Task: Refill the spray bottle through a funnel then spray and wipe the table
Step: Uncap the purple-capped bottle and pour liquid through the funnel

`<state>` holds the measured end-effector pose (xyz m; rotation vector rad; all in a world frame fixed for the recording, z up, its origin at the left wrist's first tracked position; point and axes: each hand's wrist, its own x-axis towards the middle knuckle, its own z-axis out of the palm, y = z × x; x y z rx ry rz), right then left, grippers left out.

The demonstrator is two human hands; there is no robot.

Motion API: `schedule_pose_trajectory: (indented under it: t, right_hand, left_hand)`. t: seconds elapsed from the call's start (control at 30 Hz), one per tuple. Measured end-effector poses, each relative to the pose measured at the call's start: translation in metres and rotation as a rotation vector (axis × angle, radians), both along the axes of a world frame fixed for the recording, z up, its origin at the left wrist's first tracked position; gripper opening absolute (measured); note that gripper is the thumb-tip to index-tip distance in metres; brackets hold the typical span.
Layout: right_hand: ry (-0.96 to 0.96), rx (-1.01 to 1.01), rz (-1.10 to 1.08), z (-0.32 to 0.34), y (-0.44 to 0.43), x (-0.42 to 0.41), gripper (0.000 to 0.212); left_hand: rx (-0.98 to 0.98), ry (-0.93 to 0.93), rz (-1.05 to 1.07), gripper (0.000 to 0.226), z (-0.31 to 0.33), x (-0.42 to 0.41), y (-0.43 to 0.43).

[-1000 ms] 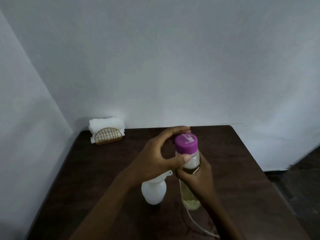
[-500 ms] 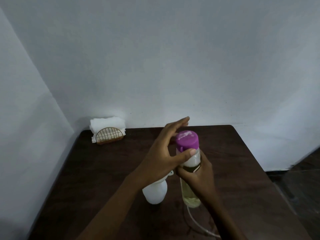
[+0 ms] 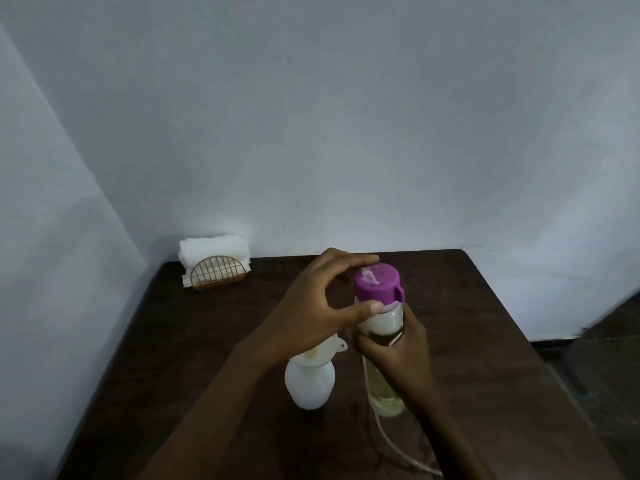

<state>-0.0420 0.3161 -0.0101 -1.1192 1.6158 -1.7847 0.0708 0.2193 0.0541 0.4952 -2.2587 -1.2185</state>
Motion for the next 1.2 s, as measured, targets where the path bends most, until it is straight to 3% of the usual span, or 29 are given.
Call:
schedule_pose_trajectory:
  t: [0.17, 0.47, 0.77, 0.97, 1.1, 1.2]
  right_hand:
    - [-0.010, 0.003, 0.001, 0.001, 0.000, 0.000, 0.044]
    - [0.024, 0.028, -0.039, 0.000, -0.003, -0.005, 0.036]
    - [0.037, 0.091, 0.042, -0.008, -0.001, -0.013, 0.047]
    - [0.092, 0.190, 0.098, -0.020, -0.001, -0.024, 0.048]
    - [0.133, 0.228, 0.110, -0.026, 0.000, -0.029, 0.046]
    - [0.171, 0.258, 0.126, -0.030, -0.001, -0.031, 0.048]
  left_hand:
    - [0.114, 0.047, 0.055, 0.055, 0.002, -0.002, 0.004]
    - [0.599, 0.295, 0.112, 0.062, -0.010, -0.004, 0.002]
    - [0.612, 0.433, 0.352, 0.056, -0.038, 0.048, -0.012]
    - [0.542, 0.130, 0.785, 0.059, -0.118, 0.099, -0.025]
    - [0.665, -0.073, 0.780, 0.065, -0.182, 0.108, -0.018]
    - [0.653, -0.192, 0.728, 0.062, -0.220, 0.105, -0.007]
